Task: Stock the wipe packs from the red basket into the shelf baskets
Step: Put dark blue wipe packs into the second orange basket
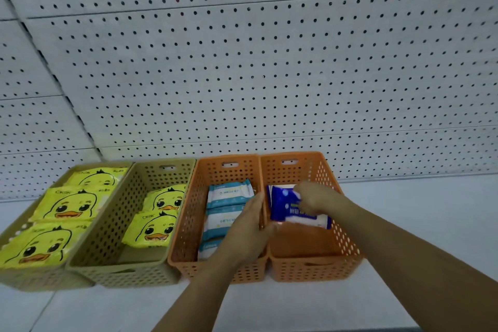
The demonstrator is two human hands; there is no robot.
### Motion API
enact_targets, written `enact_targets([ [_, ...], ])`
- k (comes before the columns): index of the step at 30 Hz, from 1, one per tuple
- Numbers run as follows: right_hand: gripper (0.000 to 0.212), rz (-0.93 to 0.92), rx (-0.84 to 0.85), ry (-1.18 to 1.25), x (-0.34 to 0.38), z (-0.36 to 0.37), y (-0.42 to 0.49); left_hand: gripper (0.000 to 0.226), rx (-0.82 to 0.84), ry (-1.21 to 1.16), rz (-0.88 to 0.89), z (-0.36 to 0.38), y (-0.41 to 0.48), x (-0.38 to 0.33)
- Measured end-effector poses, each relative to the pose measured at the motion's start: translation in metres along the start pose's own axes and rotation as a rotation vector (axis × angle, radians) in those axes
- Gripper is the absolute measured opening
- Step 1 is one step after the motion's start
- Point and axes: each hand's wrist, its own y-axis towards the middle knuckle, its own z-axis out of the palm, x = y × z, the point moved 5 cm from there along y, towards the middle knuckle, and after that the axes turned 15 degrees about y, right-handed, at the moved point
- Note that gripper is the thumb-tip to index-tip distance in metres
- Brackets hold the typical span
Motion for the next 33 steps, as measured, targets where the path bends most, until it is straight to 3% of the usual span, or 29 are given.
enact_targets([
  [2,0.035,0.026,0.076,-0.061,-0.002,0.013,0.008,0.073,0.002,-0.003,-0.028,0.001,0.0,0.002],
  [6,0.062,-0.1,-0.125,-0.247,-0.004,0.016,0.014,0.074,-0.004,0.019,-0.036,0.003,0.001,0.004],
  [8,0.074,-0.131,-0.1,-0.224,-0.005,0.019,0.009,0.073,-0.003,0.005,-0.035,0.003,0.002,0.005],
  [12,0.072,-0.046,0.238,-0.272,-0.012,0.048,-0.005,0.075,-0.003,0.039,-0.041,0.004,0.003,0.006],
  [19,0.064,0.01,0.245,-0.178,-0.004,0.05,-0.021,0.075,0.0,0.031,-0.001,0.004,0.003,0.004],
  [22,0.059,0.04,0.138,0.097,0.004,0.04,-0.033,0.072,-0.017,0.045,0.047,0.001,0.002,0.001],
  [25,0.056,-0.007,-0.02,0.317,0.011,0.033,-0.054,0.073,0.0,0.308,0.086,-0.001,0.0,0.003],
  [29,0.047,-0.111,-0.299,0.304,0.018,0.047,-0.1,0.069,-0.012,0.552,0.189,-0.003,-0.026,0.009],
  [33,0.037,-0.313,-0.66,0.133,0.038,0.076,-0.157,0.063,-0.164,0.725,0.326,0.001,-0.065,0.023],
])
